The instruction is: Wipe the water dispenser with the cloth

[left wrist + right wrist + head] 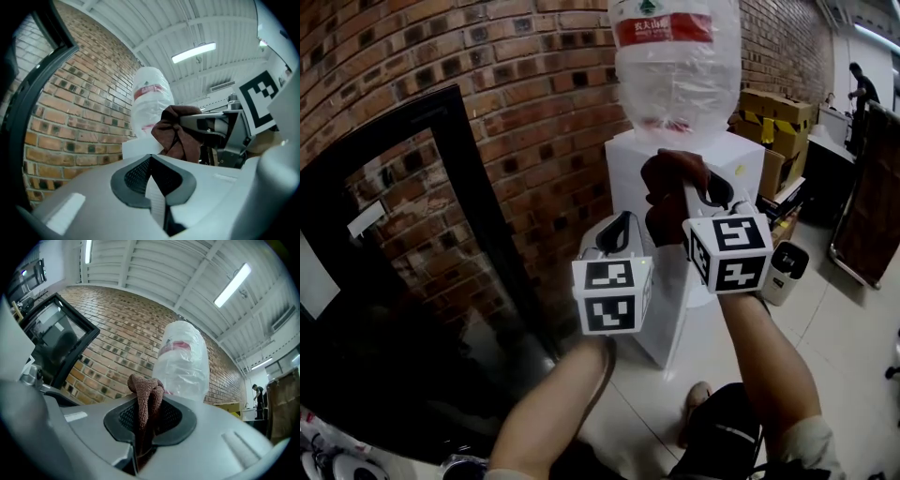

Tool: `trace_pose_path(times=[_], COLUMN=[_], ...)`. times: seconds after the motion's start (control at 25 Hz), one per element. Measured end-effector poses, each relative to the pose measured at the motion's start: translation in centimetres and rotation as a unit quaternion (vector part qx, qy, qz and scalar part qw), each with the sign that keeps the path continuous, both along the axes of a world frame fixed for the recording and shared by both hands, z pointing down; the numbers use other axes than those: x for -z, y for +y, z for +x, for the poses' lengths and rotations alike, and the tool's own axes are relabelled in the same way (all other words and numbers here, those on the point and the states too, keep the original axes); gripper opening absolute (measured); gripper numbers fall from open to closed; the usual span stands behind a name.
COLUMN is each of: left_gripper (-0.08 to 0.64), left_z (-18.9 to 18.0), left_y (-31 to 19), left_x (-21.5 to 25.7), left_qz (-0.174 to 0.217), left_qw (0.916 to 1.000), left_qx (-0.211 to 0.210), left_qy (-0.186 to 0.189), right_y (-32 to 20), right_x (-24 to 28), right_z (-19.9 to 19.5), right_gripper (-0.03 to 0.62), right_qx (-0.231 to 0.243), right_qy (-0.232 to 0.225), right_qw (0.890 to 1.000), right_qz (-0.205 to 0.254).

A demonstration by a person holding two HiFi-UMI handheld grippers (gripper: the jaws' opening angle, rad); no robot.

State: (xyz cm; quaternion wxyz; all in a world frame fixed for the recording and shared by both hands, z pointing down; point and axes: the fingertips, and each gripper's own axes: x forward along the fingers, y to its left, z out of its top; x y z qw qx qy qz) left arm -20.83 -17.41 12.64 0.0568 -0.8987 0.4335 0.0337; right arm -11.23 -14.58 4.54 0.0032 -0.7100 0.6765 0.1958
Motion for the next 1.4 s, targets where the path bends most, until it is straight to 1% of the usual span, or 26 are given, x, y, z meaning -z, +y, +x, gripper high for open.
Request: trace_pose_path(times=[0.08,0.2,0.28,0.4,0.48,0.64,0.72,0.88,1.16,1.4], left_gripper=[0.000,0.000,0.000,0.000,0.000,0.000,0.000,0.000,0.000,0.000], left_z=[0.4,1.3,1.9,2.9,3.5,4.0,4.1,4.0,4.0,3.9], left_y=[0.4,0.3,0.3,0.4,0.5,0.2,0.1,0.5,0.9,0.9], left_x=[1.4,2.9,3.3,2.9,2.1,-0.5,-2.0,-3.6,-6.6,-11.0], left_qz=[0.009,0.017,0.018,0.012,0.004,-0.018,-0.031,-0.035,-0.036,-0.066], left_qw=[0.9999,0.9998,0.9997,0.9997,0.9997,0.9994,0.9990,0.9988,0.9987,0.9970], left_qx=[-0.001,-0.001,-0.003,-0.011,-0.016,-0.017,-0.016,-0.017,-0.014,-0.013], left_qy=[-0.004,-0.012,-0.014,-0.018,-0.021,-0.024,-0.027,-0.029,-0.034,-0.039], right_y=[-0.3,-1.2,-1.6,-1.7,-1.5,-0.3,0.3,0.8,0.7,0.5], right_x=[1.6,2.9,2.7,1.1,-0.2,-1.7,-2.5,-4.1,-10.1,-15.0], right_z=[0.6,2.1,2.7,3.2,3.4,3.2,3.1,2.9,2.6,2.4], right_gripper=[0.056,0.055,0.057,0.055,0.055,0.055,0.055,0.055,0.055,0.055], right_qx=[-0.010,-0.031,-0.042,-0.046,-0.045,-0.053,-0.057,-0.055,-0.059,-0.063], right_qy=[0.002,0.000,0.006,0.009,0.006,0.012,0.010,0.001,0.008,0.010], right_qw=[1.000,0.999,0.998,0.997,0.997,0.998,0.998,0.998,0.996,0.992], right_qz=[-0.002,-0.028,-0.046,-0.063,-0.067,-0.037,-0.029,-0.027,-0.065,-0.105])
